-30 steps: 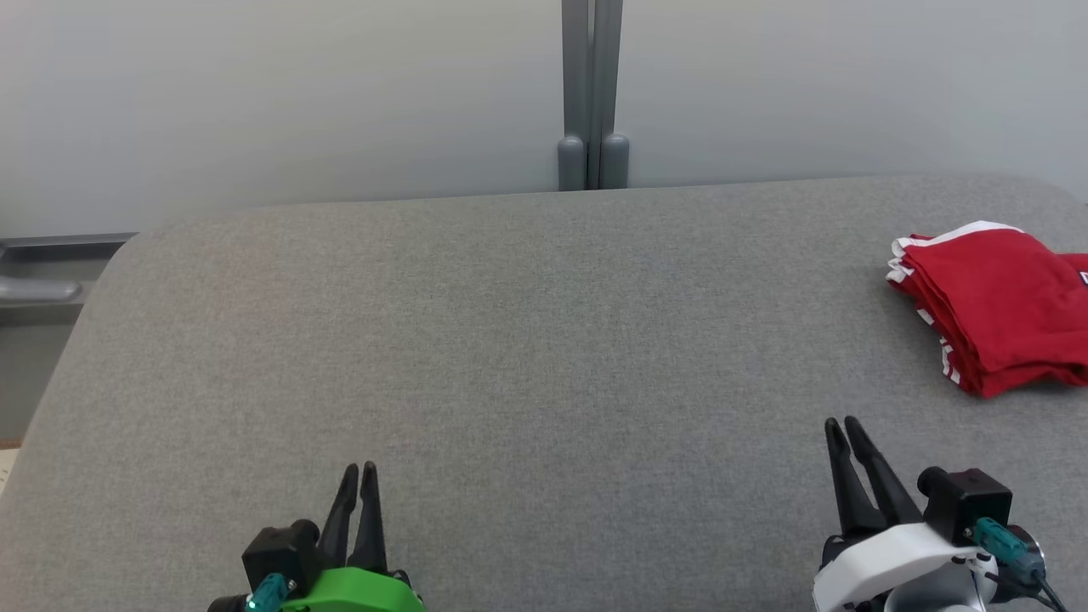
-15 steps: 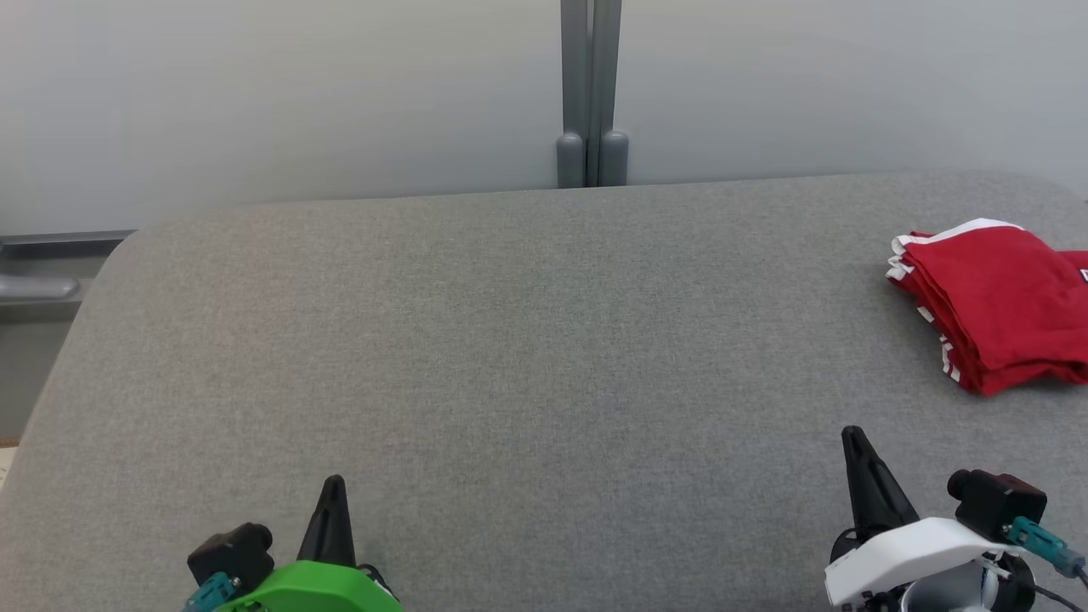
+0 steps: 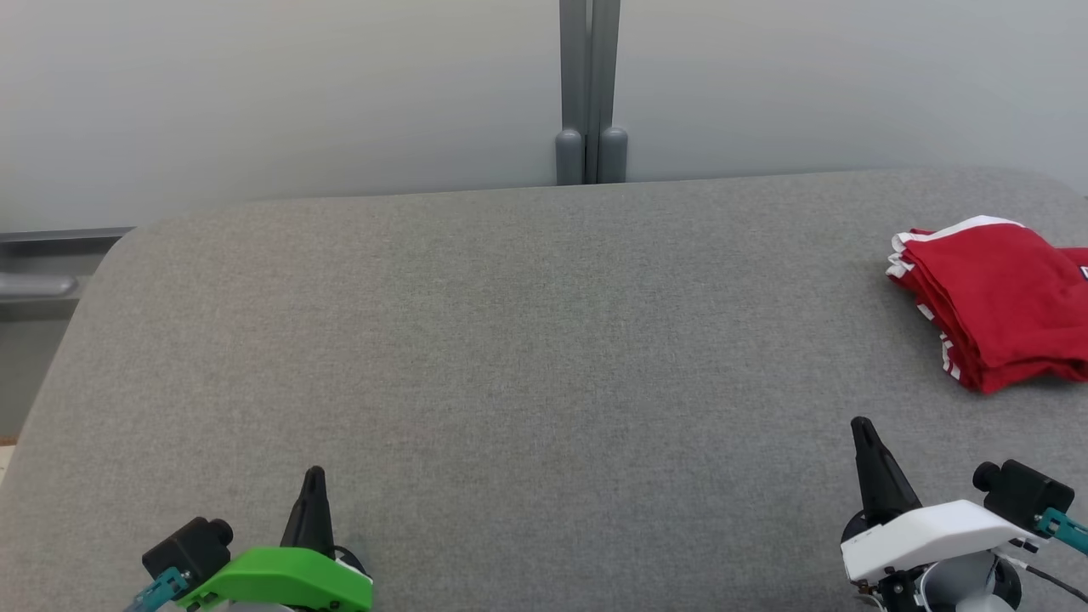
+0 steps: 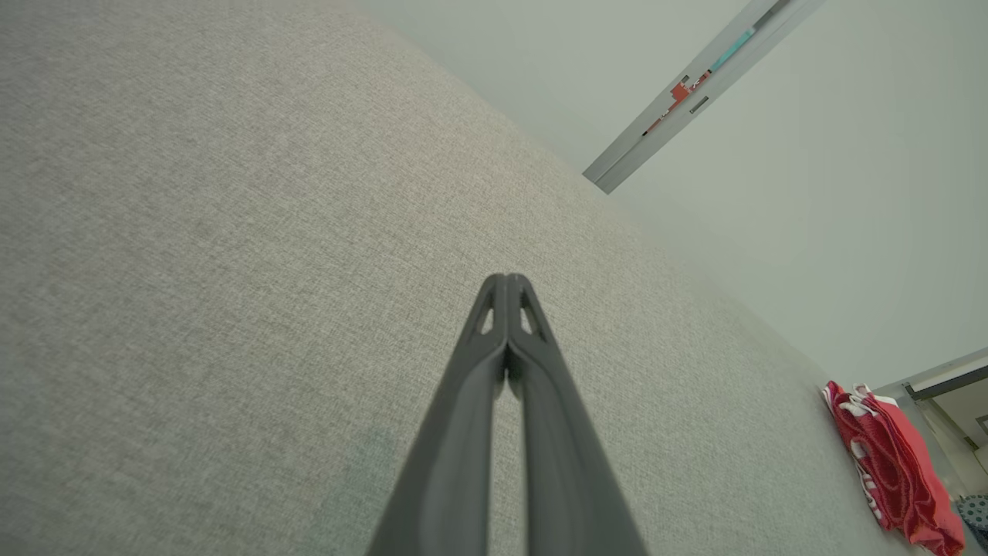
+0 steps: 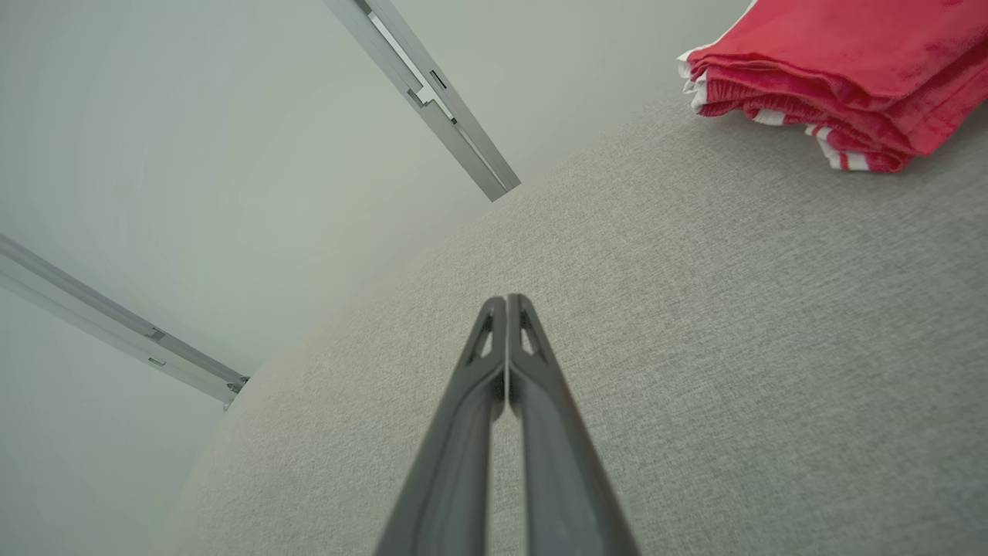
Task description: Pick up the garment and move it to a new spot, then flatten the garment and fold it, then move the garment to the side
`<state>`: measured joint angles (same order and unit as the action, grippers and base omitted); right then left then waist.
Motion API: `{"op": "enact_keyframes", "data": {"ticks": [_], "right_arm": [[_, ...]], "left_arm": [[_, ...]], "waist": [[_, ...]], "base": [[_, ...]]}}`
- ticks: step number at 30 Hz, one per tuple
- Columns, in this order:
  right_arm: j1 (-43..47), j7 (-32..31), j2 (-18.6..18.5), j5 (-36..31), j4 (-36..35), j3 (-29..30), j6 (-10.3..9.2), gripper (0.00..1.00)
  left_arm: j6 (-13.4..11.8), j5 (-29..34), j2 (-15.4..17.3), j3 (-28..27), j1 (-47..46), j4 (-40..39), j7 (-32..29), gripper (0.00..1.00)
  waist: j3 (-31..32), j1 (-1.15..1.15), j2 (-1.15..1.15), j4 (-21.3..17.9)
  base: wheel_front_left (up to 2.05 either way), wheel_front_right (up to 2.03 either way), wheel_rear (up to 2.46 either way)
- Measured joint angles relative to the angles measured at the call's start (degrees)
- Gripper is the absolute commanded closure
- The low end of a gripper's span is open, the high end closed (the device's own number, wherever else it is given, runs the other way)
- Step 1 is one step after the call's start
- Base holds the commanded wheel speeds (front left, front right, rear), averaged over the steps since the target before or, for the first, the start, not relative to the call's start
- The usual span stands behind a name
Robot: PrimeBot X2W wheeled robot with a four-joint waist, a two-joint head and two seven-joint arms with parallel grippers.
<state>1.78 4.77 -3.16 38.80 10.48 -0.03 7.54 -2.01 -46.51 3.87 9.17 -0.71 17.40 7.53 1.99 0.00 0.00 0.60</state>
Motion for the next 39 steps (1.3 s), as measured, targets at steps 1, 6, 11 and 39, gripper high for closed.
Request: {"op": "enact_keyframes", "data": {"ticks": [1,6,11,39], "right_arm": [[-0.09,-0.16,-0.02,0.73,0.02,0.07,0.0,1.0],[-0.85,-0.75,-0.18,4.9,0.31,0.43,-0.01,1.0],[-1.09,-1.44,-0.23,8.76,0.53,0.71,-0.01,1.0],[-3.71,-4.91,-0.49,27.51,1.72,2.4,-0.02,1.0]], "left_arm": [[0.07,-0.47,-0.02,-0.19,-0.01,-0.05,-0.24,1.0],[0.91,-3.96,-0.13,-1.48,-0.38,-0.27,-1.31,1.0],[1.53,-7.26,-0.29,-2.44,-0.72,-0.44,-2.32,1.0],[4.61,-22.78,-0.66,-7.82,-2.46,-1.62,-7.03,1.0]], "waist": [[-0.02,0.0,0.0,-0.01],[-0.13,0.0,0.0,-0.04],[-0.24,0.0,0.0,-0.07],[-0.86,0.0,0.0,-0.23]], "base": [[0.0,0.0,0.0],[0.0,0.0,0.0],[0.0,0.0,0.0],[0.0,0.0,0.0]]}}
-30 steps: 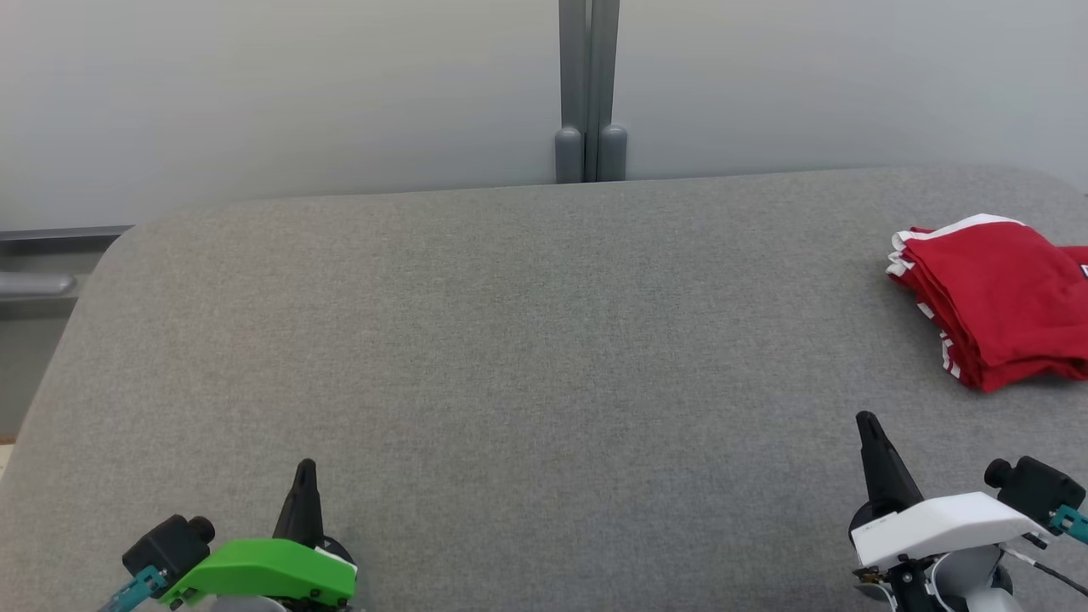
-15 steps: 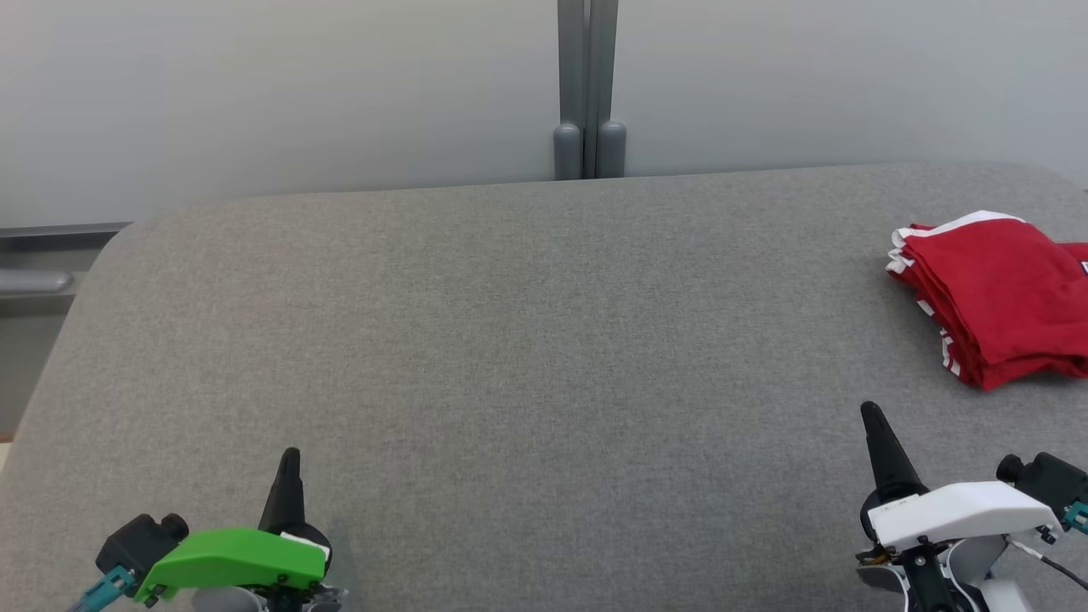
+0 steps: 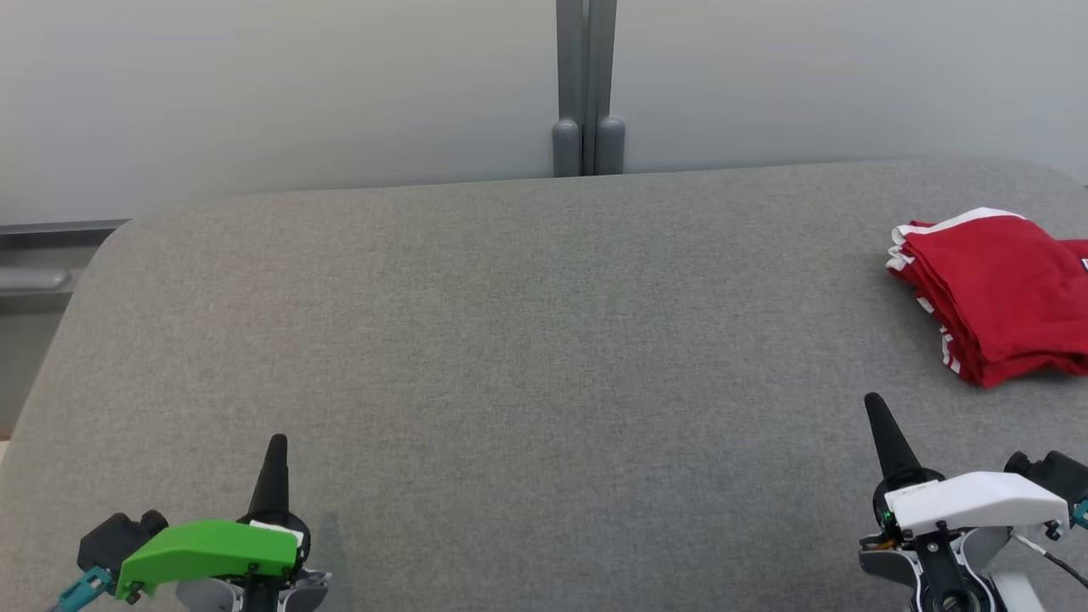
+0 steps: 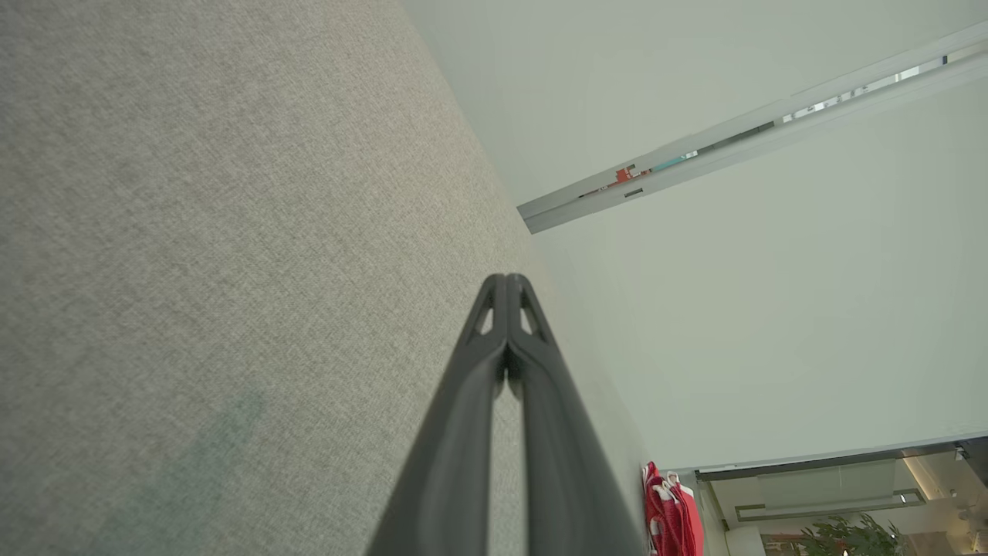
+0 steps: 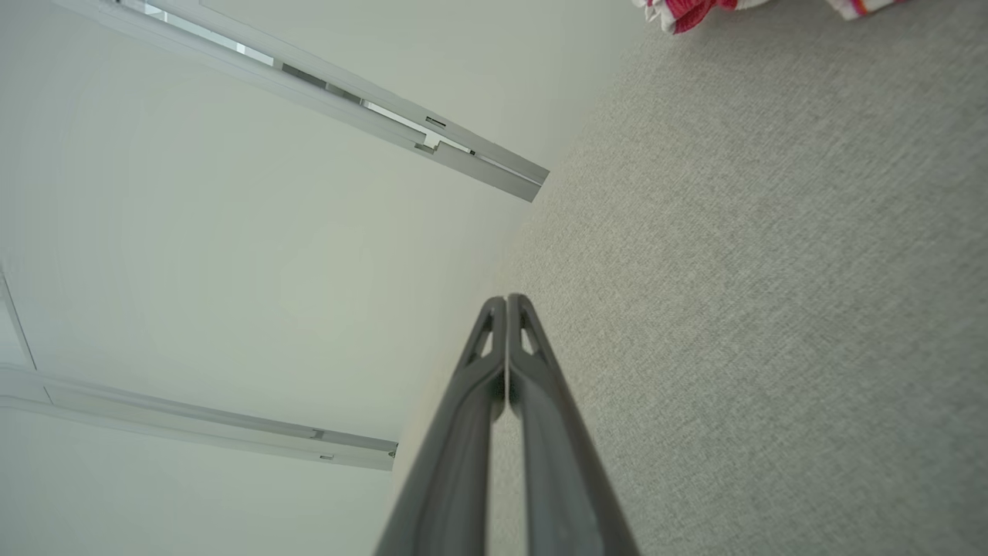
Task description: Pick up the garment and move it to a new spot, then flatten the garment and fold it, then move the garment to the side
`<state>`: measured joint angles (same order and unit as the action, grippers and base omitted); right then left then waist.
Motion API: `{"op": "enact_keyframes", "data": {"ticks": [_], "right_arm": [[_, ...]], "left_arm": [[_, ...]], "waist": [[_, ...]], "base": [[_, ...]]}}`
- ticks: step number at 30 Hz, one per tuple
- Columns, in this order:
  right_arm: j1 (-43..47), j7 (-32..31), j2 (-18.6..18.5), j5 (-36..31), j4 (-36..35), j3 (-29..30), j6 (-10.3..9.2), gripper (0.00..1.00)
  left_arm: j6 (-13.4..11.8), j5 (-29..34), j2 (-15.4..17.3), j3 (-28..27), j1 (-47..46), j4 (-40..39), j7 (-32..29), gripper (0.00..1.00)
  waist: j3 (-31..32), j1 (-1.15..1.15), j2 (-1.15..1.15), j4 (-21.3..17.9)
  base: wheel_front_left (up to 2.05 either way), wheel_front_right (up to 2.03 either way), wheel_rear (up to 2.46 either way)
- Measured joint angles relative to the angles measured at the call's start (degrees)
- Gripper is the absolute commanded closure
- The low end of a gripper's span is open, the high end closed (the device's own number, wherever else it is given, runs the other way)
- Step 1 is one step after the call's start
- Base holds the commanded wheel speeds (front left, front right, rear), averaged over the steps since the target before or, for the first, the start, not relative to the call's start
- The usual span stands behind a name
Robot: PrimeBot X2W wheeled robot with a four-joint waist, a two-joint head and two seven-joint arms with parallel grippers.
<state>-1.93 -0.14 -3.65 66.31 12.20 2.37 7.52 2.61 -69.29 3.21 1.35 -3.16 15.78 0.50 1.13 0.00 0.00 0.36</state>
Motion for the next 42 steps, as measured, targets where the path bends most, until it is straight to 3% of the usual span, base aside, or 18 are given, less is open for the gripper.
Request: {"op": "enact_keyframes", "data": {"ticks": [42], "right_arm": [[-3.07,-4.14,-0.03,20.68,1.33,2.32,-0.04,1.0]], "left_arm": [[3.7,-17.62,-0.25,-6.16,-2.19,-1.24,-5.48,1.0]], "waist": [[-0.96,0.0,0.0,-0.27]], "base": [[0.0,0.0,0.0]]}}
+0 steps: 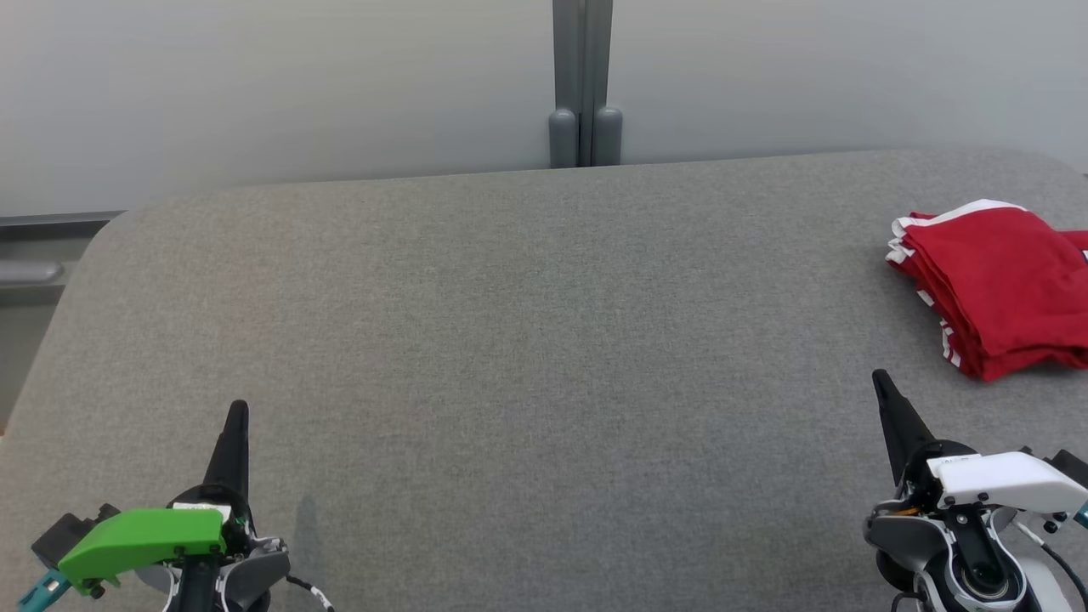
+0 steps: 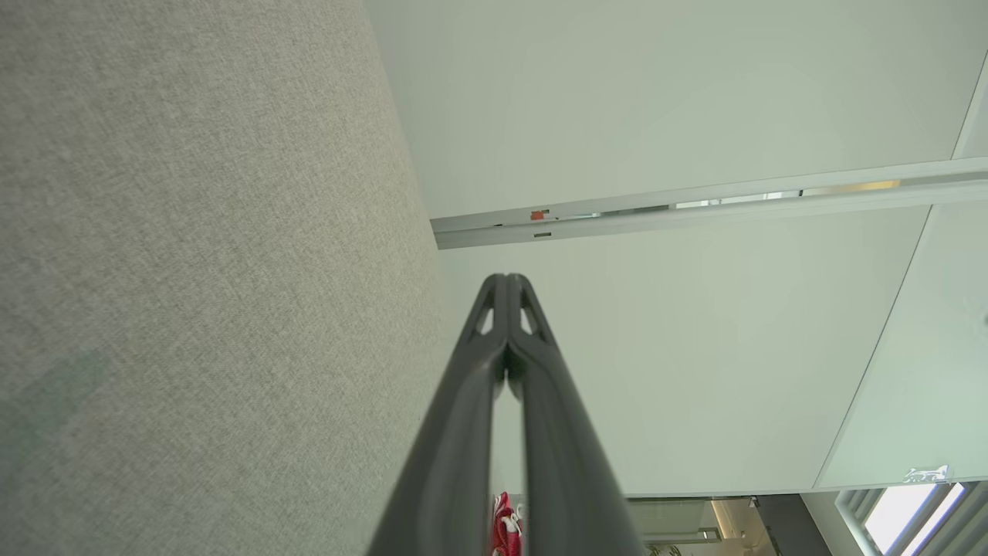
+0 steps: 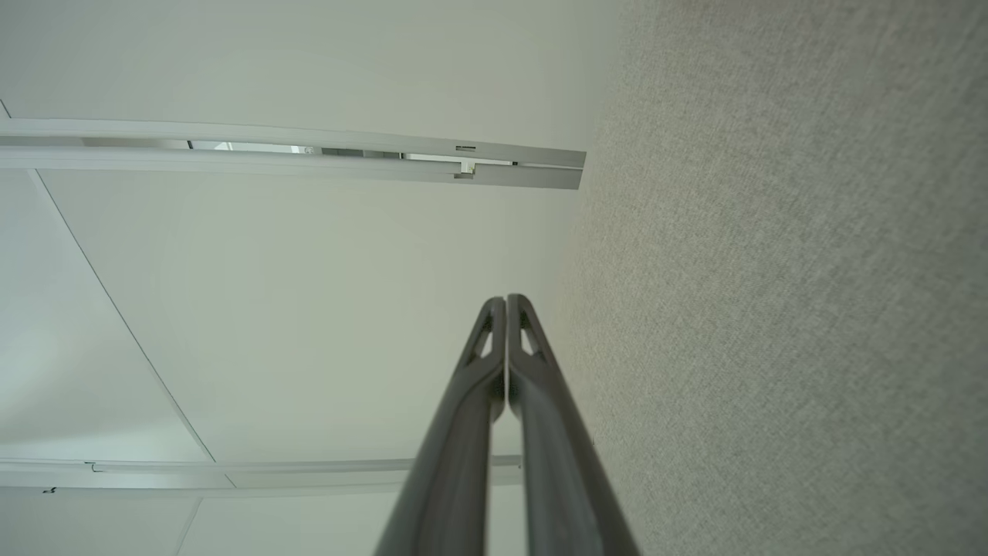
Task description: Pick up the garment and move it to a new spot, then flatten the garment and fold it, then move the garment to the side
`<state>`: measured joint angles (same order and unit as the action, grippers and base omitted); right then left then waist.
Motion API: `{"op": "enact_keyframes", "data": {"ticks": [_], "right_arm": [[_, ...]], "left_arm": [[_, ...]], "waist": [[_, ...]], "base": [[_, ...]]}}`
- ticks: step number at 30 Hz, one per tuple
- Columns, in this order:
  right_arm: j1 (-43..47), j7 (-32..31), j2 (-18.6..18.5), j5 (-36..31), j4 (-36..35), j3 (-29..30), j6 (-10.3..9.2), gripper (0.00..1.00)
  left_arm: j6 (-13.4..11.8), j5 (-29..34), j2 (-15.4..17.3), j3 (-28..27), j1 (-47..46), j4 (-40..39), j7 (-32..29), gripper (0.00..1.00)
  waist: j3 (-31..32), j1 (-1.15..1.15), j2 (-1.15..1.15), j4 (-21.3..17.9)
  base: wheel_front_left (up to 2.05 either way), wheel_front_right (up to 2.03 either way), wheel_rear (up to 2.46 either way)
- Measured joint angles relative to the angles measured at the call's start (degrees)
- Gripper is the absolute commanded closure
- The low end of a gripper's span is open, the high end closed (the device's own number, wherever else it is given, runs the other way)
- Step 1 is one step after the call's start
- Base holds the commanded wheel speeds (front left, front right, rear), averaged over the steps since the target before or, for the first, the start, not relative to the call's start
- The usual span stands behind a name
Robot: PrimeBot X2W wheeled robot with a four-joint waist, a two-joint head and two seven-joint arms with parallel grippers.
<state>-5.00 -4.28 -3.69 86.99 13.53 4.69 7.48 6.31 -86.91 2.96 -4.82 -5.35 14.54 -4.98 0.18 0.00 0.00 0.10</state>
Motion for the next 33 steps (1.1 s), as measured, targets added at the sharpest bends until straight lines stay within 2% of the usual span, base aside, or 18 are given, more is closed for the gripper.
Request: {"op": "enact_keyframes", "data": {"ticks": [17,33], "right_arm": [[-0.93,-1.27,0.07,6.15,0.41,0.77,0.0,1.0],[-1.0,-1.64,0.19,6.17,0.43,1.0,0.0,1.0]], "left_arm": [[1.08,-5.37,-0.09,-1.83,-0.48,-0.4,-1.57,1.0],[1.08,-5.41,-0.1,-1.85,-0.55,-0.44,-1.57,1.0]], "waist": [[-0.36,0.0,0.0,-0.1],[-0.36,0.0,0.0,-0.1]], "base": [[0.0,0.0,0.0],[0.0,0.0,0.0]]}}
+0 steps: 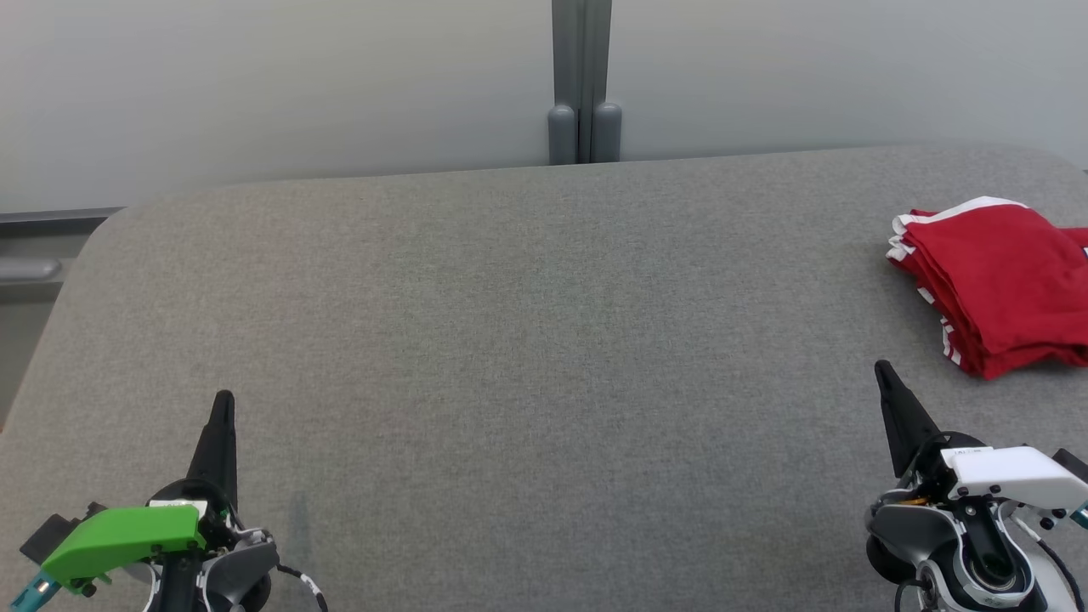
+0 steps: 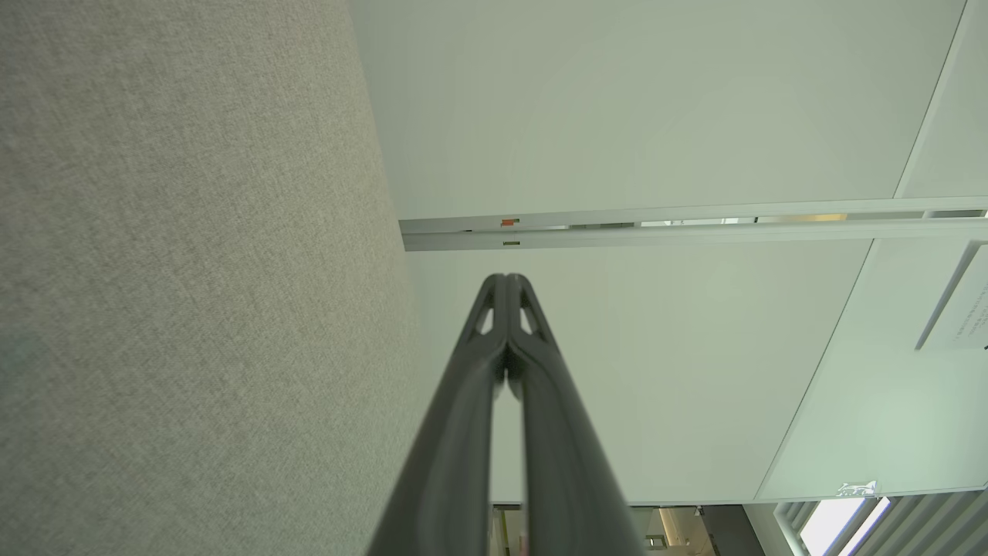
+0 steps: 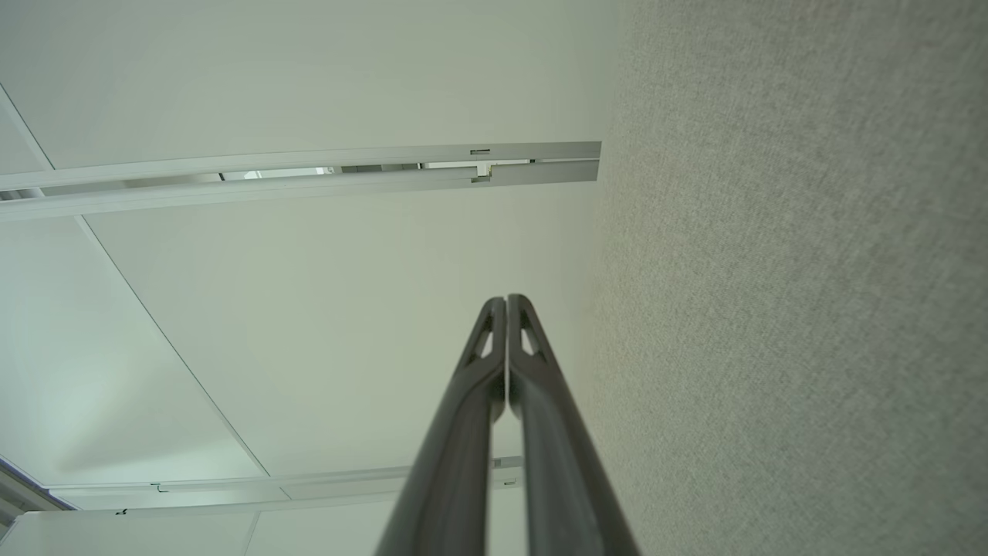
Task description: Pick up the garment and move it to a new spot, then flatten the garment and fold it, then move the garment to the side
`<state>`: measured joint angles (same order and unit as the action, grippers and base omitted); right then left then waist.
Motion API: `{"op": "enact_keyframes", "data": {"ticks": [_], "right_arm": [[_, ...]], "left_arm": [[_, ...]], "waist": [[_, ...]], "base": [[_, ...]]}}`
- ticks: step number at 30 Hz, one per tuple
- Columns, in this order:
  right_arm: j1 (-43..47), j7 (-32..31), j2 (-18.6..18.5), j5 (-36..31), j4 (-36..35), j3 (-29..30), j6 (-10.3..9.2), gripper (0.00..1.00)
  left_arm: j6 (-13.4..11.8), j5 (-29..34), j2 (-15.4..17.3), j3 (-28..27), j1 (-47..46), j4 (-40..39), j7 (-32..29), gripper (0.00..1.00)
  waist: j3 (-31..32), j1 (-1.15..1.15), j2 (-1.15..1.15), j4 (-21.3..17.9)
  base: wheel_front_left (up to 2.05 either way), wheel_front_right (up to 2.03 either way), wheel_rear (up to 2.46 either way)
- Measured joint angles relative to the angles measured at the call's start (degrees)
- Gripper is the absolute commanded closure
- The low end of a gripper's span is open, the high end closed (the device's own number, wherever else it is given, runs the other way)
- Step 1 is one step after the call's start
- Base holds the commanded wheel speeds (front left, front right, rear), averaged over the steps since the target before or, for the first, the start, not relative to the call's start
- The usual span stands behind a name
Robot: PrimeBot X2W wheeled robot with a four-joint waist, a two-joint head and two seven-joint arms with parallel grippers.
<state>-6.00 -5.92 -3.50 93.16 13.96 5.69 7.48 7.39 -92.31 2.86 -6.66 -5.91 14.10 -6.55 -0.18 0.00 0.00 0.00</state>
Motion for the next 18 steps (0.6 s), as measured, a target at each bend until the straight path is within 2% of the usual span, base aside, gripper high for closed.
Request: {"op": "enact_keyframes", "data": {"ticks": [18], "right_arm": [[-0.01,-0.05,0.15,-0.07,0.01,0.21,0.01,1.0]], "left_arm": [[0.0,0.0,0.0,-0.01,-0.01,0.0,0.0,1.0]], "waist": [[0.0,0.0,0.0,0.0]], "base": [[0.0,0.0,0.0]]}}
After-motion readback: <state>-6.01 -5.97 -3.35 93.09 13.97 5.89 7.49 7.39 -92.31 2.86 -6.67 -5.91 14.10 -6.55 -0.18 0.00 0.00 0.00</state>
